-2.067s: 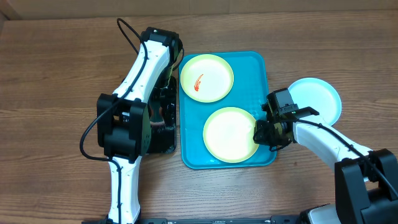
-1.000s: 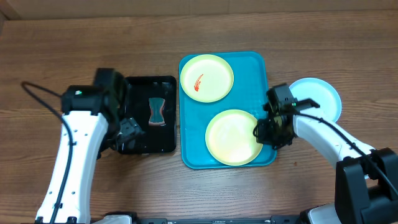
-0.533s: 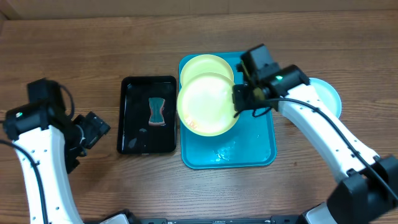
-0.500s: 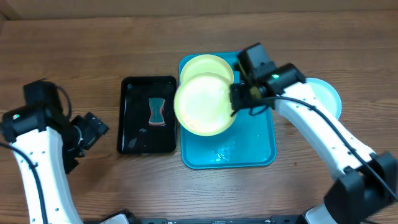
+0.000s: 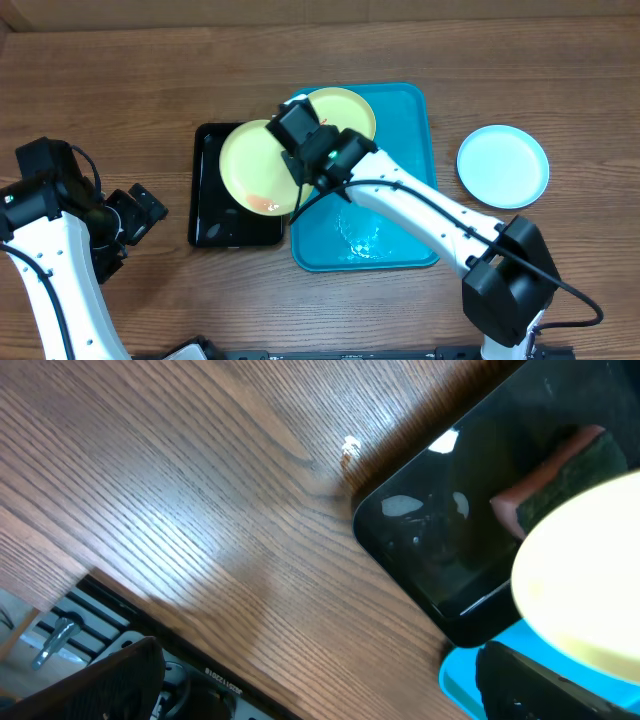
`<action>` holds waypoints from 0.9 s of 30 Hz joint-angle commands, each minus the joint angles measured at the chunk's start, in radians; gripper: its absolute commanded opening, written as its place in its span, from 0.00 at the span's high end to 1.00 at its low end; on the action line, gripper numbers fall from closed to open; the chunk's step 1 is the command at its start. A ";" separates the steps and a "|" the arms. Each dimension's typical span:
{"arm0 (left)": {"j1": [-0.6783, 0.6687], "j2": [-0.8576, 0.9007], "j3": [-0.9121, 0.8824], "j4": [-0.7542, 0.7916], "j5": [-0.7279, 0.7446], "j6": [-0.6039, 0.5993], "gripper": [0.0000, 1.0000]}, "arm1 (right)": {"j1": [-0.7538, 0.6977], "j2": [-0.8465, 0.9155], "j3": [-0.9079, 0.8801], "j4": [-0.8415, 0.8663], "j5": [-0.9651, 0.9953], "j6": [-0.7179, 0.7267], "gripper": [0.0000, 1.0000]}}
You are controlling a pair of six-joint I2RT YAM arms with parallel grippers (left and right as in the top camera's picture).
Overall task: Clean dirty plates on tray and stack at the side
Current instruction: 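Hold the yellow plate tilted over the black tray with the right gripper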
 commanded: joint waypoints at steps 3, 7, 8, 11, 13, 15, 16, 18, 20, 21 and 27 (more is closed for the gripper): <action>0.004 -0.009 0.002 0.000 0.015 0.026 0.00 | 0.076 -0.021 0.032 0.062 0.331 -0.076 0.96; 0.004 -0.009 0.002 0.000 0.015 0.026 0.00 | 0.109 -0.023 0.032 0.093 0.471 -0.076 0.96; 0.004 -0.010 0.002 0.000 0.015 0.026 0.00 | 0.117 -0.024 0.033 0.098 0.497 -0.076 0.96; 0.004 -0.009 0.002 0.000 0.015 0.026 0.00 | 0.146 -0.039 0.034 0.109 0.554 -0.102 0.96; 0.004 -0.009 0.002 0.000 0.015 0.026 0.00 | 0.165 -0.052 0.034 0.125 0.563 -0.149 0.96; 0.004 -0.009 0.002 0.000 0.015 0.026 0.00 | 0.193 -0.068 0.034 0.157 0.591 -0.199 0.96; 0.004 -0.009 0.002 0.000 0.015 0.026 0.00 | 0.206 -0.071 0.034 0.172 0.605 -0.219 0.96; 0.004 -0.009 0.002 0.000 0.015 0.026 0.00 | 0.234 -0.075 0.034 0.203 0.637 -0.265 0.96; 0.004 -0.009 0.002 0.001 0.015 0.026 0.00 | 0.254 -0.075 0.034 0.225 0.663 -0.304 0.96; 0.004 -0.009 0.002 0.000 0.015 0.026 0.00 | 0.265 -0.075 0.034 0.235 0.676 -0.325 0.96; 0.004 -0.009 0.002 0.000 0.015 0.026 0.00 | 0.307 -0.075 0.034 0.278 0.753 -0.377 0.96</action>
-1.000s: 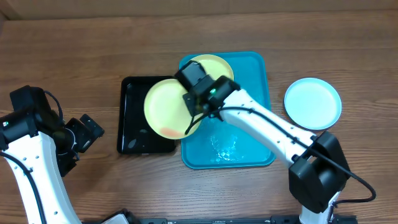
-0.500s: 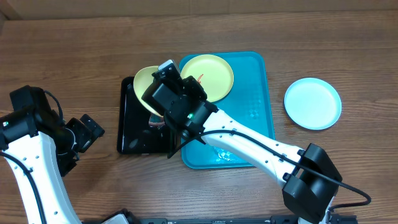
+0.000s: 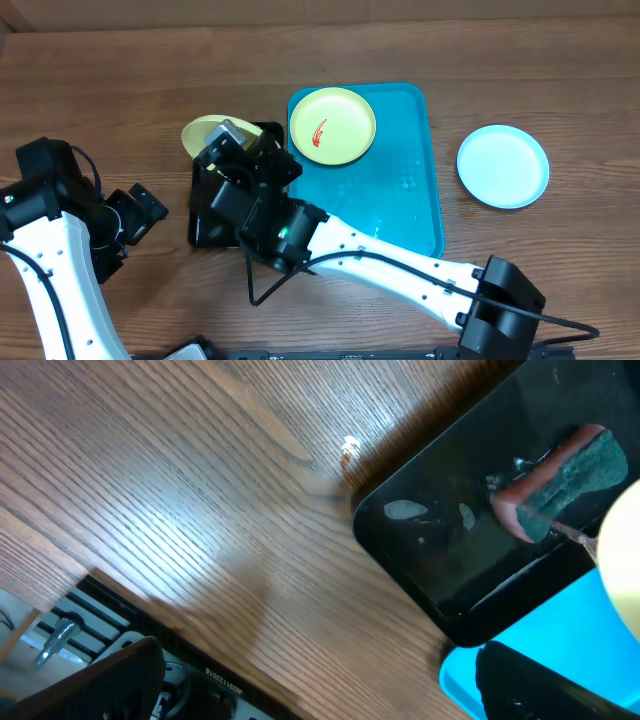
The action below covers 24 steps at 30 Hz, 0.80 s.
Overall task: Clean dirty plates on tray and stack at the side
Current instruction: 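Hold the yellow plate tilted over the black tray with the right gripper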
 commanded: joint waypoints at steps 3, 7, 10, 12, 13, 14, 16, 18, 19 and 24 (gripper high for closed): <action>0.004 -0.009 0.002 0.000 0.014 0.023 0.00 | 0.023 -0.046 0.032 0.033 0.085 -0.052 0.96; 0.004 -0.009 0.002 0.000 0.014 0.023 0.00 | 0.025 -0.046 0.032 0.040 0.085 -0.053 0.96; 0.004 -0.009 0.002 0.000 0.014 0.023 0.00 | 0.025 -0.046 0.032 0.040 0.085 -0.053 0.96; 0.004 -0.009 0.002 0.000 0.014 0.023 0.00 | 0.025 -0.046 0.032 0.040 0.085 -0.053 0.96; 0.004 -0.009 0.002 0.000 0.014 0.023 0.00 | 0.025 -0.046 0.032 0.040 0.085 -0.053 0.96; 0.004 -0.009 0.002 0.000 0.014 0.023 0.00 | 0.025 -0.046 0.032 0.040 0.085 -0.053 0.96; 0.004 -0.009 0.002 0.000 0.014 0.023 0.00 | 0.025 -0.046 0.032 0.040 0.085 -0.053 0.96; 0.004 -0.009 0.002 0.000 0.014 0.023 0.00 | 0.025 -0.046 0.032 0.040 0.085 -0.053 0.96; 0.004 -0.009 0.002 0.000 0.014 0.023 0.00 | 0.025 -0.046 0.032 0.040 0.085 -0.053 0.96; 0.004 -0.009 0.002 0.000 0.014 0.023 0.00 | 0.025 -0.046 0.032 0.040 0.085 -0.053 0.96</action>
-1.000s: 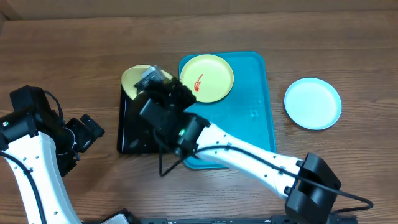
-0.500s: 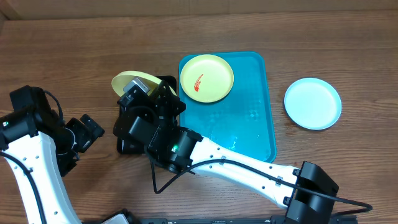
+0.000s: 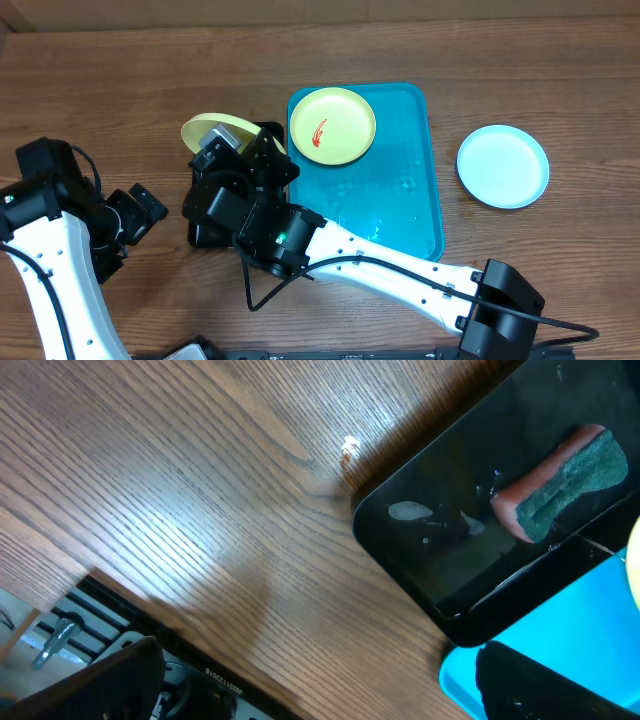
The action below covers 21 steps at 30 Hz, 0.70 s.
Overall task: Clean dirty plates on tray and stack at the side
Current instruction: 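Hold the yellow plate tilted over the black tray with the right gripper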
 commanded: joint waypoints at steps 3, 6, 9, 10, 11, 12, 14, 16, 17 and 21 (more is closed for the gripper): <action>0.004 -0.009 0.002 0.000 0.014 0.023 0.00 | 0.007 -0.045 0.032 0.011 0.021 0.003 0.96; 0.004 -0.009 0.002 0.000 0.014 0.023 0.00 | 0.007 -0.045 0.032 0.011 0.021 0.003 0.96; 0.004 -0.009 0.002 0.000 0.014 0.023 0.00 | 0.006 -0.045 0.032 0.011 0.020 0.014 0.96; 0.004 -0.009 0.002 0.000 0.014 0.023 0.00 | 0.006 -0.045 0.031 0.010 0.020 0.039 0.96; 0.004 -0.009 0.002 0.000 0.014 0.023 0.00 | 0.006 -0.045 0.031 0.006 0.017 0.060 0.96; 0.004 -0.009 0.002 0.000 0.014 0.023 0.00 | 0.004 -0.045 0.031 0.003 0.010 0.075 0.96; 0.004 -0.009 0.002 0.000 0.014 0.023 0.00 | -0.005 -0.045 0.031 -0.010 -0.035 0.090 0.96; 0.004 -0.009 0.002 0.000 0.014 0.023 0.00 | -0.018 -0.045 0.031 -0.039 -0.098 0.151 0.96; 0.004 -0.009 0.002 0.000 0.014 0.023 0.00 | -0.027 -0.045 0.031 -0.061 -0.134 0.207 0.96; 0.004 -0.009 0.002 0.000 0.014 0.023 0.00 | -0.089 -0.049 0.033 -0.137 -0.243 0.317 0.96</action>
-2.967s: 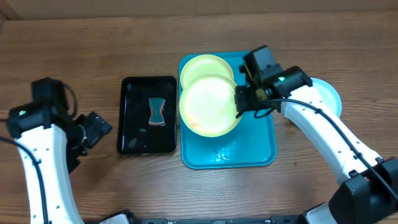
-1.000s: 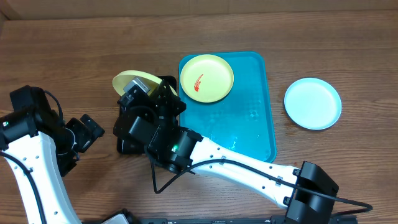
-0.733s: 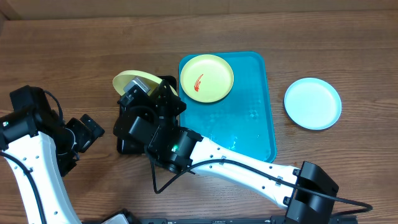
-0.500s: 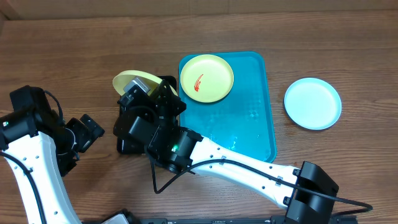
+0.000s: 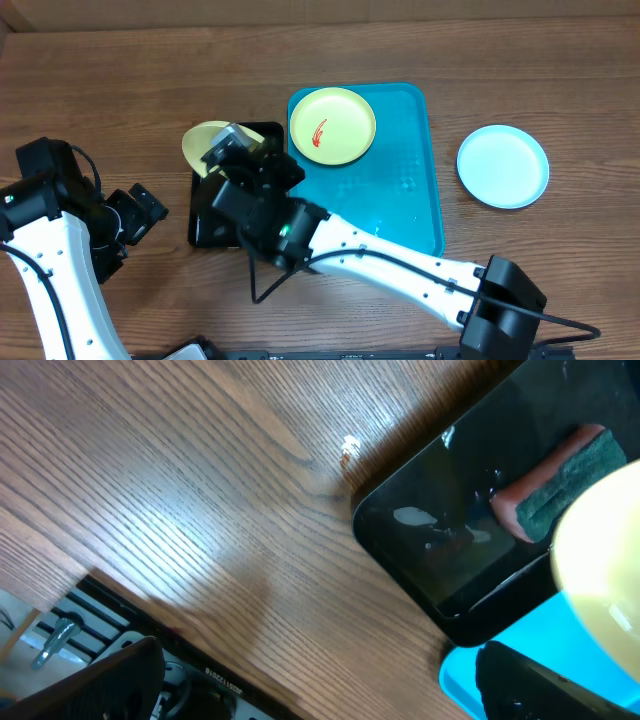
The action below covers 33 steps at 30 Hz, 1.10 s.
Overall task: Clean dirty plates on tray and stack at the side
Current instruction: 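Hold the yellow plate tilted over the black tray with the right gripper, then carry the yellow plate right and set it onto the white plate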
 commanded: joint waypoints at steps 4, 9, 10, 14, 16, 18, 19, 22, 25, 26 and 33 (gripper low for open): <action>0.004 -0.009 0.002 0.000 0.014 0.023 0.00 | -0.111 -0.099 0.033 -0.047 -0.145 0.167 0.96; 0.004 -0.009 0.002 0.000 0.014 0.023 0.00 | -0.238 -0.106 0.034 -0.169 -0.698 0.304 0.96; 0.004 -0.009 0.002 0.000 0.014 0.023 0.00 | -0.274 -0.112 0.038 -0.192 -0.780 0.344 0.96; 0.004 -0.009 0.002 0.000 0.014 0.023 0.00 | -0.446 -0.154 0.071 -0.247 -1.055 0.424 0.96; 0.004 -0.008 0.002 0.000 0.014 0.023 0.00 | -0.562 -0.185 0.089 -0.280 -1.159 0.487 0.96; 0.004 -0.008 0.002 0.000 0.014 0.023 0.00 | -0.695 -0.213 0.102 -0.331 -1.212 0.553 0.96; 0.004 -0.008 0.002 0.000 0.014 0.023 0.00 | -0.755 -0.222 0.105 -0.355 -1.226 0.575 0.96; 0.004 -0.008 0.002 0.000 0.014 0.023 0.00 | -0.983 -0.239 0.105 -0.443 -1.259 0.615 0.96; 0.004 -0.008 0.002 0.000 0.014 0.023 0.00 | -1.192 -0.232 0.103 -0.513 -1.270 0.612 0.96; 0.004 -0.008 0.002 0.000 0.014 0.023 0.00 | -1.268 -0.224 0.100 -0.535 -1.268 0.612 0.96; 0.004 -0.008 0.002 0.000 0.014 0.023 0.00 | -1.629 -0.133 0.069 -0.671 -1.250 0.517 0.96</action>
